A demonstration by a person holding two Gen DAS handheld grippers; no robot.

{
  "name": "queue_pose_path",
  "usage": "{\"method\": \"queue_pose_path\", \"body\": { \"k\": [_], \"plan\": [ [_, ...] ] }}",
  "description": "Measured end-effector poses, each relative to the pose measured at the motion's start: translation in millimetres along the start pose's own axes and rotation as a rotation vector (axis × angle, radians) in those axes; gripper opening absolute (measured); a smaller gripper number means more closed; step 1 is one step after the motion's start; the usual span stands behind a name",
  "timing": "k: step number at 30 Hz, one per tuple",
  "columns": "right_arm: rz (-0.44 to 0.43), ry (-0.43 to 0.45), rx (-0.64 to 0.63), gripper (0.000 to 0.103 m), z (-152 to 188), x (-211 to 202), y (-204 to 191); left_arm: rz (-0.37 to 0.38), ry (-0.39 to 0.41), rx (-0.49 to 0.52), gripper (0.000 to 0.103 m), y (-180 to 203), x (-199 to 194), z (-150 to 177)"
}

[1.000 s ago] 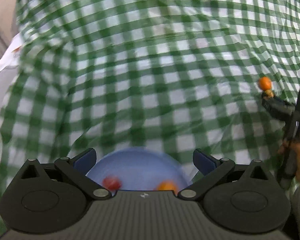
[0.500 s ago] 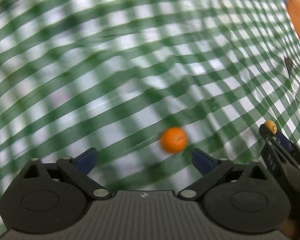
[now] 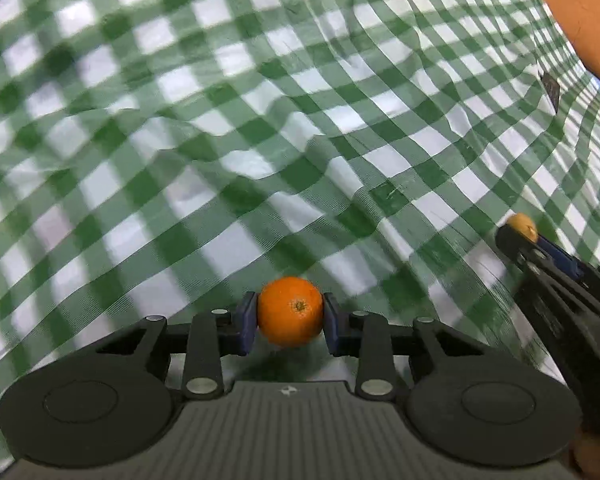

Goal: Organize fruits
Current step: 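Grasp an orange with the left tool while the right tool grasps a small yellow-orange fruit, then carry the orange and small fruit over the blue plate with both tools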

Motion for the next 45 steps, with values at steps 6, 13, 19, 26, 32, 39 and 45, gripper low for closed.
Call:
{"method": "queue_pose_path", "body": {
  "k": [6, 13, 19, 26, 32, 39, 45],
  "plan": [
    [0.055, 0.043, -0.040, 0.028, 6, -13, -7, -0.097, -0.023, -0.123, 0.037, -36, -108, 68],
    [-0.174, 0.031, -0.156, 0.028, 6, -138, -34, -0.235, -0.109, -0.267, 0.037, -74, -226, 188],
    [-0.469, -0.154, -0.326, 0.028, 41, -269, -42, -0.283, -0.158, -0.376, 0.037, -72, -294, 283],
    [-0.660, -0.331, -0.484, 0.028, 96, -367, -62, -0.286, -0.144, -0.487, 0.037, -52, -346, 354],
    [-0.751, -0.379, -0.657, 0.028, 134, -420, -77, -0.272, -0.099, -0.541, 0.037, -31, -366, 390],
    [-0.761, -0.387, -0.732, 0.028, 149, -443, -77, -0.258, -0.045, -0.523, 0.037, -13, -377, 397],
    [-0.740, -0.383, -0.737, 0.028, 148, -445, -73, -0.267, -0.013, -0.533, 0.037, -12, -383, 398]
  ]
}}
Point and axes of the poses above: each gripper's, at about its wrist camera, not at the fingertips, and x roughly the way its jaws point, y to its right, z to its underside, the point moved 1 cm from there along x, roughly the way its jaws point, and after that the axes turned 13 degrees about x, right-handed, at the moved point
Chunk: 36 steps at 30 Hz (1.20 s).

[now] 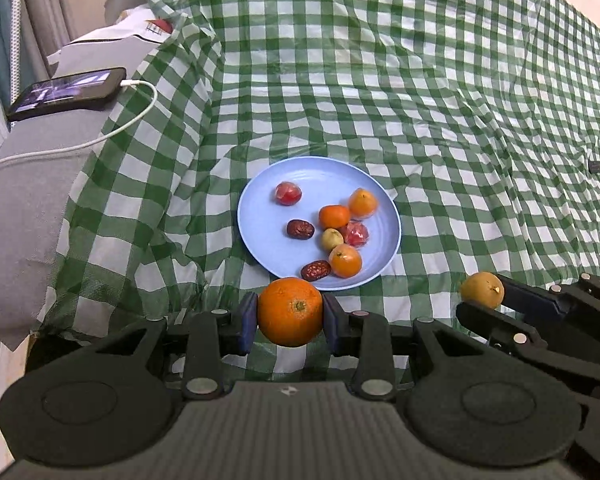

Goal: Organize fruits
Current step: 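Carry the orange and small fruit over the blue plate with both tools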

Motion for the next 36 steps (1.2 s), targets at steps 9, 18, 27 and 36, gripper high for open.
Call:
{"method": "queue_pose_path", "body": {
  "k": [9, 18, 27, 36],
  "plan": [
    [0.013, -0.011, -0.008, 0.028, 2, 2, 0, -0.001, -0.003, -0.025, 0.037, -7, 8, 0],
    [0.023, -0.040, -0.006, 0.028, -4, 15, 2, -0.013, -0.019, -0.050, 0.037, -19, 17, -9],
    [0.034, -0.023, -0.007, 0.028, -27, 44, 7, -0.008, 0.002, -0.042, 0.037, -30, 34, -38],
    [0.049, -0.031, 0.006, 0.028, -51, 86, 15, 0.016, -0.021, -0.015, 0.037, -30, 71, -68]
  ]
}}
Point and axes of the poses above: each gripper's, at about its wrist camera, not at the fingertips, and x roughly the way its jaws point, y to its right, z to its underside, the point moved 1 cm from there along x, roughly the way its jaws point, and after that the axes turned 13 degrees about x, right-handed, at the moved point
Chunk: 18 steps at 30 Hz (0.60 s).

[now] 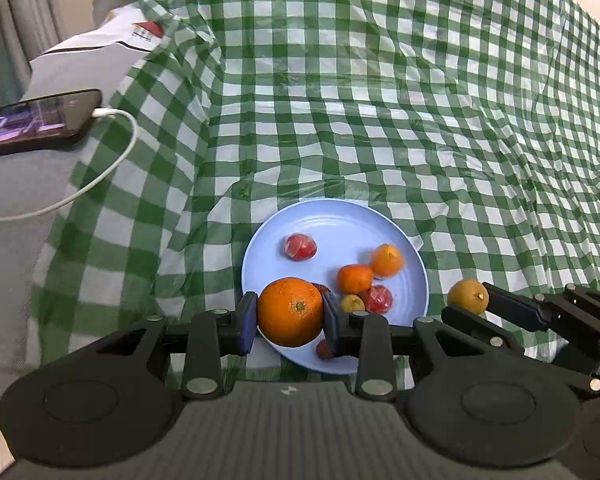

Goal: Organize fruits
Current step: 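Carry the orange and small fruit over the blue plate with both tools, then open both tools to drop the orange and small fruit onto the plate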

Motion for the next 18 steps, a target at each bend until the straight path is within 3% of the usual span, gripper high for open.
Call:
{"method": "queue_pose_path", "body": {
  "k": [18],
  "plan": [
    [0.017, -0.083, -0.008, 0.028, -20, 88, 14, -0.004, -0.100, 0.035, 0.037, -10, 90, -25]
  ]
}}
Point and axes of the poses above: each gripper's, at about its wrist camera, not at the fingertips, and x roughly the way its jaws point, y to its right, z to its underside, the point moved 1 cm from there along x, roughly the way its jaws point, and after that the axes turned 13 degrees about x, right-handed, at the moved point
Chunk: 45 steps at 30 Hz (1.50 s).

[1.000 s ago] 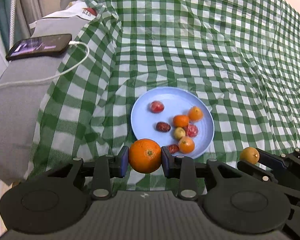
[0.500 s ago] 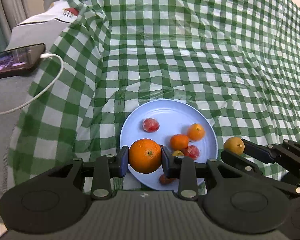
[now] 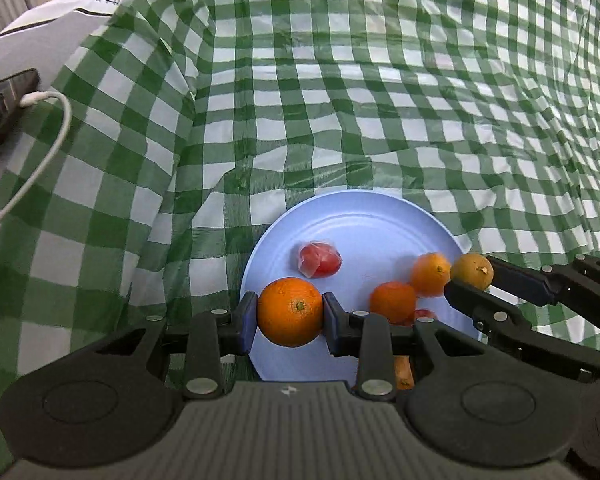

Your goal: Organize fruits

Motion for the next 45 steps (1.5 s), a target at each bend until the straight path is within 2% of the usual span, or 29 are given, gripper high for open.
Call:
{"method": "queue_pose_path", "body": {
  "k": [4, 6, 7, 8, 9, 10, 11, 14, 21, 26, 31, 45],
  "plan": [
    [-0.001, -0.016, -0.005, 0.028, -1, 13, 2, 0.001, -0.012, 0.013, 0.038, 0, 12, -3],
    [-0.007, -0.018, -0.009, 0.028, -2, 17, 2, 0.015, -0.010, 0.028, 0.045, 1, 17, -4],
    [-0.011, -0.021, -0.015, 0.032, -3, 20, 1, 0.022, -0.004, 0.032, 0.065, 1, 18, -4],
    [-0.013, -0.030, -0.024, 0.034, -4, 22, 1, -0.003, 0.004, 0.028, 0.079, 0, 18, -5],
    [-0.012, -0.039, -0.038, 0.048, -4, 23, 0, -0.024, 0.019, 0.027, 0.088, 0, 15, -5],
    [-0.012, -0.044, -0.048, 0.055, -4, 22, 0, -0.026, 0.042, 0.028, 0.098, -2, 10, -5],
    [-0.007, -0.041, -0.055, 0.064, -4, 19, 0, -0.025, 0.059, 0.024, 0.103, -3, 5, -4],
    [0.007, -0.033, -0.061, 0.079, 1, 2, 0, -0.034, 0.067, 0.013, 0.103, -5, -13, 3],
    [0.033, -0.016, 0.019, 0.095, 26, -57, -5, -0.071, 0.014, -0.042, 0.103, 3, -60, 41],
    [0.045, 0.009, 0.067, 0.098, 45, -89, -14, -0.110, 0.000, -0.095, 0.103, 9, -84, 71],
    [0.072, 0.065, 0.044, 0.099, 57, -112, -22, -0.149, 0.028, -0.075, 0.103, 17, -103, 90],
    [0.083, 0.131, 0.031, 0.100, 74, -142, -29, -0.177, 0.088, -0.061, 0.103, 29, -131, 104]
  ]
}}
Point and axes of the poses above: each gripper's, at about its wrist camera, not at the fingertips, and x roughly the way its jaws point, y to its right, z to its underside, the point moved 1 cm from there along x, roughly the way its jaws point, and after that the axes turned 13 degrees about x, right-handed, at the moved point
